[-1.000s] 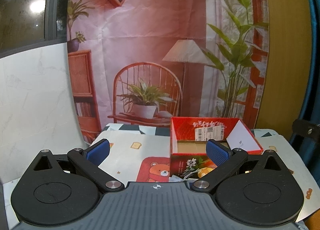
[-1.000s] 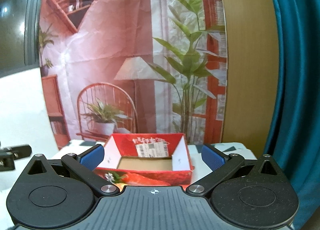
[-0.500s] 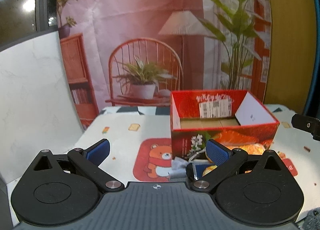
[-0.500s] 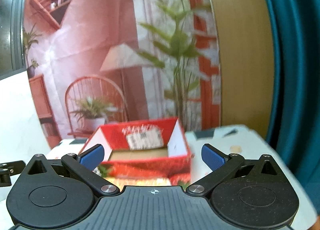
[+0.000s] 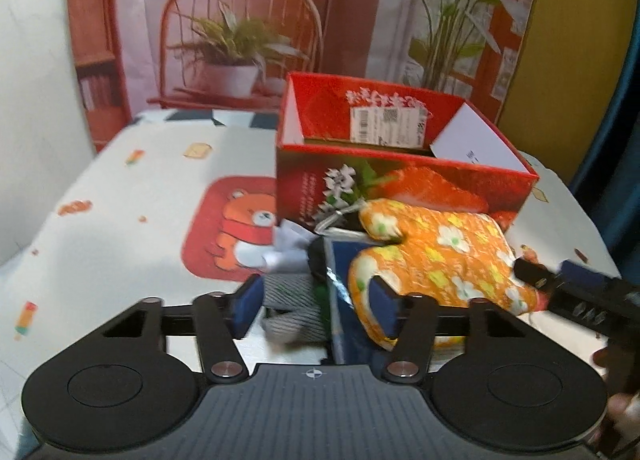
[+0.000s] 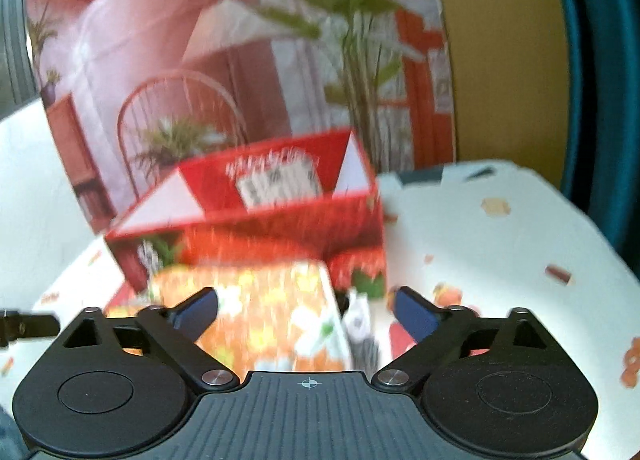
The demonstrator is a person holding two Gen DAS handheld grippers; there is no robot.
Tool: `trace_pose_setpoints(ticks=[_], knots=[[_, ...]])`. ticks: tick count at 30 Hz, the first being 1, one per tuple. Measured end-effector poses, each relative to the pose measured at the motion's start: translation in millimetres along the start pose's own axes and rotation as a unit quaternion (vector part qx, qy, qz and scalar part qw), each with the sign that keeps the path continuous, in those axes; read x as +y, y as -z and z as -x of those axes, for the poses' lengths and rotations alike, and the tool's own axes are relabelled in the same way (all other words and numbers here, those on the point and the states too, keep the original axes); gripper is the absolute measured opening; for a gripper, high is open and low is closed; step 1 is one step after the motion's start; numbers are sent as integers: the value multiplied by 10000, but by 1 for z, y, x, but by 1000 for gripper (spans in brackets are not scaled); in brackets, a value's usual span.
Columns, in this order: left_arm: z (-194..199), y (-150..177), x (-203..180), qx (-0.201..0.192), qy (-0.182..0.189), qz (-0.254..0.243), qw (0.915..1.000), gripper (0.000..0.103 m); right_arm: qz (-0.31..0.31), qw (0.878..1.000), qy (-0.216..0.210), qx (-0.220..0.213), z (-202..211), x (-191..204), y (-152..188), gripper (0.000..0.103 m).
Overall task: Organize soft objects
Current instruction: 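Lower the left tool onto the orange floral oven mitt and close on it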
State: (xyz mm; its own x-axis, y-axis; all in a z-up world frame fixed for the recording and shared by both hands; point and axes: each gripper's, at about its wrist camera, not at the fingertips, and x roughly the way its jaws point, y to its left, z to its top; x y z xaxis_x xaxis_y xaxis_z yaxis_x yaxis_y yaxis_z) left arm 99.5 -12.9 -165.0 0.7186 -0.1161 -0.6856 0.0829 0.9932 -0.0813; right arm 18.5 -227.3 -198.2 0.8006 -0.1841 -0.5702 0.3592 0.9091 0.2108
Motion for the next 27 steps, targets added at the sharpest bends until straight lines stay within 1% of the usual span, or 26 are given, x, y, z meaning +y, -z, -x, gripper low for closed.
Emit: trace_pose_setpoints(ticks=[3, 7, 13, 16, 18, 19, 20, 24, 27], knots=[[-4, 1, -4, -27, 176, 43, 9998, 56, 143, 9998, -67, 116, -7, 6, 10, 80], [-8, 3, -15, -82, 364, -32, 9993, 56, 86, 9994, -213, 247, -11, 4, 17, 80], [-26, 7, -25, 218, 505, -53, 9985, 56, -121, 9982, -426, 416, -16, -3, 22, 79], [-30, 9, -25, 266, 550, -35, 9981, 56, -179, 9977, -494, 424, -15, -6, 23, 79], [-31, 10, -23, 268, 523, -28, 9983, 48, -199, 9974, -533, 434, -14, -6, 23, 79], [-31, 11, -23, 267, 530, -35, 9982, 35, -208, 9973, -547, 441, -15, -7, 23, 79], [-32, 11, -22, 281, 550, -50, 9981, 30, -210, 9972, -557, 442, -15, -6, 23, 79], [-34, 13, -23, 321, 486, -132, 9982, 29, -187, 9971, -597, 422, -16, -6, 23, 79], [-38, 14, -20, 419, 501, -41, 9979, 29, -228, 9973, -576, 387, -19, -8, 23, 79]])
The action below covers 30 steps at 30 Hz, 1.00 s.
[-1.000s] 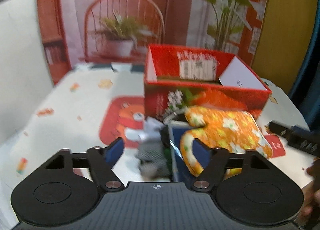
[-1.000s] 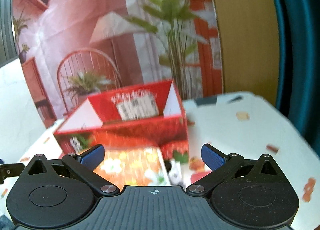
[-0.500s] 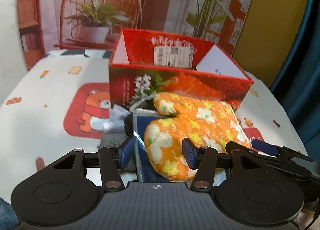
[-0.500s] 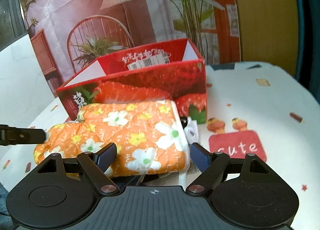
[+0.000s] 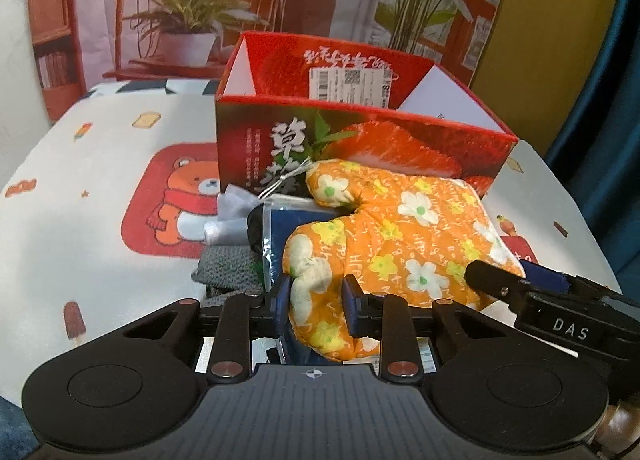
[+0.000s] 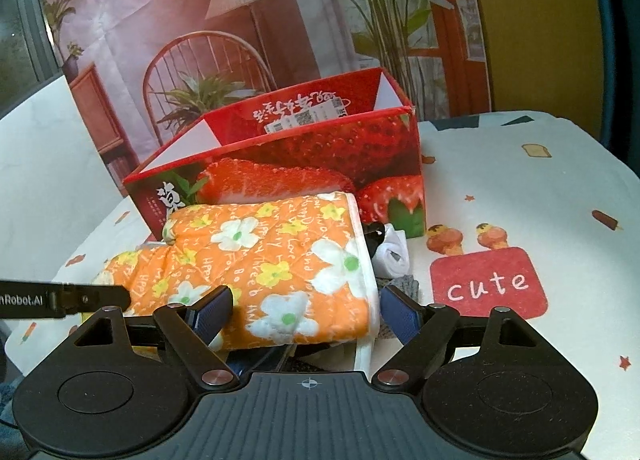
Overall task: Organize soft objects
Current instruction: 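Lower the left tool onto the orange floral oven mitt and close on it, then lift the oven mitt with the left tool and release it into the red box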
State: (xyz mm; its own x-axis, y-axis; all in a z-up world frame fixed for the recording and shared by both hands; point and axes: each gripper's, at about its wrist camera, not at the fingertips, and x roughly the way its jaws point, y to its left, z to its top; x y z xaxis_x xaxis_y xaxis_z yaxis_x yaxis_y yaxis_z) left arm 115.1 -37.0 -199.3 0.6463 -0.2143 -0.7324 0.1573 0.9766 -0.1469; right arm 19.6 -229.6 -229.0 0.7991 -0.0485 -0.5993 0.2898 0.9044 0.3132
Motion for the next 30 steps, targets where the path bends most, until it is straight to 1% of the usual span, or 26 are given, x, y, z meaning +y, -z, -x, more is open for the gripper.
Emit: trace_pose_setpoints(ticks=[3, 5, 7, 8, 10, 11, 12, 13, 14, 15, 16, 18, 20, 24, 30], knots=[[-2, 1, 4, 33, 48, 110, 9999, 29, -50, 10000, 14, -30, -4, -3, 1, 79], [-2, 1, 6, 29, 81, 155, 9998, 29, -84, 9999, -51, -22, -6, -5, 2, 79], [-2, 1, 6, 19, 93, 169, 9998, 29, -65, 9999, -115, 8, -8, -5, 3, 74], [-2, 1, 5, 6, 80, 162, 9998, 27, -41, 9999, -146, 21, -8, -3, 4, 69], [0, 1, 5, -63, 60, 125, 9999, 22, 40, 9999, -134, 12, -7, 0, 4, 65], [2, 2, 4, -109, 40, 105, 9999, 19, 80, 9999, -119, -10, -6, 1, 4, 60], [4, 2, 4, -156, 28, 82, 9998, 18, 103, 9999, -99, -38, -5, 1, 4, 52], [5, 1, 4, -198, 11, 70, 9998, 17, 127, 9999, -73, -75, -2, 2, 3, 48], [7, 2, 4, -222, 7, 69, 9997, 16, 148, 9998, -47, -118, 0, 3, 3, 40], [7, 2, 4, -244, 4, 66, 9997, 15, 173, 9997, -28, -169, 2, 3, 3, 35], [8, 2, 3, -267, -19, 57, 9996, 14, 193, 9996, -24, -223, 5, 4, 2, 33], [10, 2, 3, -324, -32, 45, 9995, 13, 260, 9991, 12, -342, 9, 5, 1, 21], [12, 2, 3, -386, -73, 24, 9992, 12, 333, 9985, -19, -440, 13, 7, 0, 21], [19, 3, 3, -561, -146, 5, 9983, 12, 508, 9967, -125, -618, 21, 14, -2, 15], [34, 1, 1, -946, -169, -65, 9954, 12, 673, 9926, -272, -970, 37, 23, -5, 15]])
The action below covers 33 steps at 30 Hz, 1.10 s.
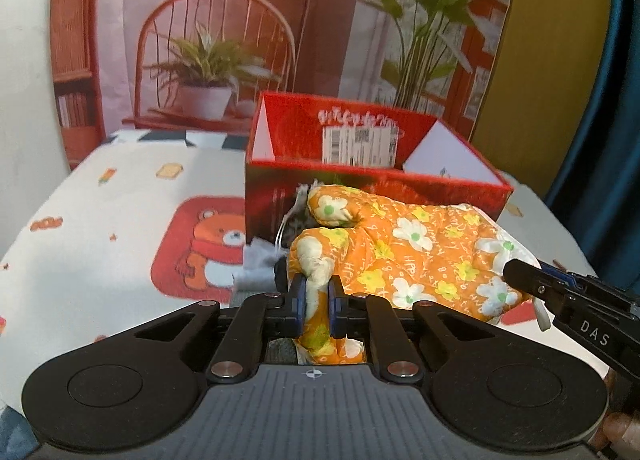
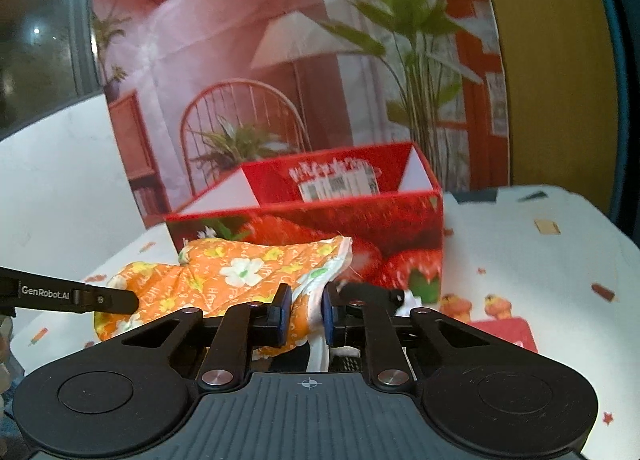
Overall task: Organize soft objects
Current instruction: 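Lift the oven mitt with the left tool and release it into the red box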
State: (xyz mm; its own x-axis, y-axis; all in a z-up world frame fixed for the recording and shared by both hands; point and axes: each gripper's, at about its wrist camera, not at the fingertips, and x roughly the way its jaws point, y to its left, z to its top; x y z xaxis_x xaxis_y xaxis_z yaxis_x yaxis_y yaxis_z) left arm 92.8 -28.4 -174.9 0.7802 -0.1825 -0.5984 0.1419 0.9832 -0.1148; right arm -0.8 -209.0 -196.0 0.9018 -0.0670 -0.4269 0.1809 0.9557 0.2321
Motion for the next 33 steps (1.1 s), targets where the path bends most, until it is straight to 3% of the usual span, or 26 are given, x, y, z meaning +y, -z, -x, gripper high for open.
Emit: trace_pose_setpoints(ticks=[11, 20, 26, 33], knots=[[18, -23, 3, -597, 102, -83, 9981, 12, 139, 9996, -37, -243, 8, 10, -27, 15], [-5, -82, -2, -979, 139, -282, 9947, 12, 434, 9985, -78, -311, -20, 12, -90, 15], [-62, -127, 4, -595, 166, -235, 9978, 12, 412, 9991, 5, -33, -78, 0, -124, 15], [-137, -146, 15, 391, 130, -100, 9991, 12, 83, 9975, 219, 672, -158, -16, -129, 14]])
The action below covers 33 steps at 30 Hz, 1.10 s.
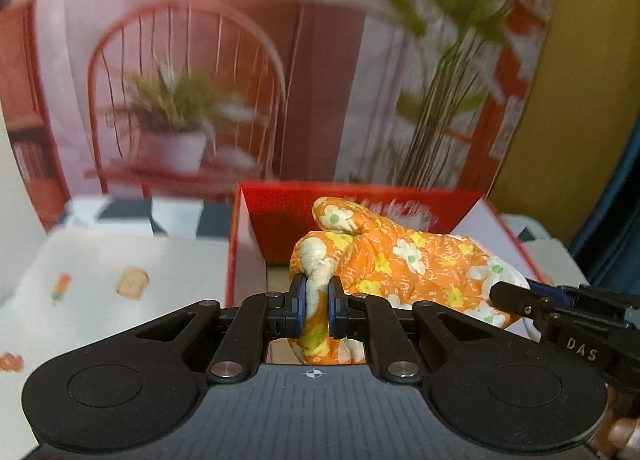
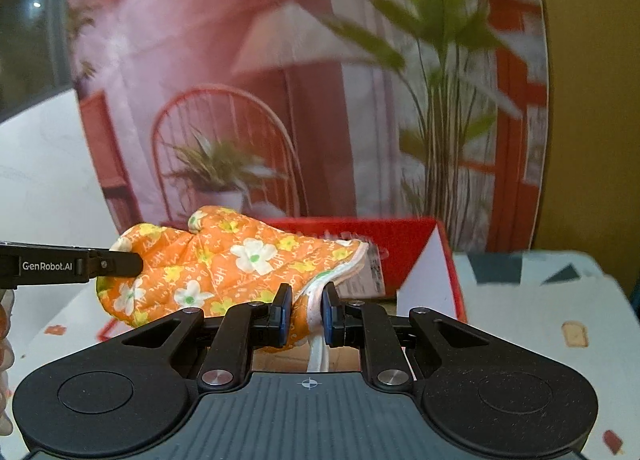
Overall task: Organize soft objects
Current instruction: 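Lift the oven mitt with the left tool and release it into the red box, then move the left tool back to the pile and grasp the blue packet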
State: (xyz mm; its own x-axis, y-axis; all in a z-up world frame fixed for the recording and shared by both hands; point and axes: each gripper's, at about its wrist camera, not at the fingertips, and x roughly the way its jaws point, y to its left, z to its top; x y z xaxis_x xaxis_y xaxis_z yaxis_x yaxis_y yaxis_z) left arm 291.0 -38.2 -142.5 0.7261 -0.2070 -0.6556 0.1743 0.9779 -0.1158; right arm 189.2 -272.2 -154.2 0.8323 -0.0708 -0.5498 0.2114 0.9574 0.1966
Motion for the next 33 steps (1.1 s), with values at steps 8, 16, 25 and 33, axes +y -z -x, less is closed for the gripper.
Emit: trace_pose_setpoints(ticks=[8, 16, 25, 33], knots=[[-46, 3, -11, 634, -140, -550, 9964, 12, -375, 9946, 258, 938, -59, -10, 7, 14], [-72, 13, -12, 1168, -94, -559, 9915, 12, -248, 9891, 406, 1396, -76, -10, 10, 14], [-52, 6, -1, 831, 155, -315, 9959, 59, -123, 9887, 623, 1355, -71, -8, 11, 31], [13, 16, 4, -8, -100, -684, 9976, 63, -91, 9967, 443, 668, -20, -3, 10, 43]])
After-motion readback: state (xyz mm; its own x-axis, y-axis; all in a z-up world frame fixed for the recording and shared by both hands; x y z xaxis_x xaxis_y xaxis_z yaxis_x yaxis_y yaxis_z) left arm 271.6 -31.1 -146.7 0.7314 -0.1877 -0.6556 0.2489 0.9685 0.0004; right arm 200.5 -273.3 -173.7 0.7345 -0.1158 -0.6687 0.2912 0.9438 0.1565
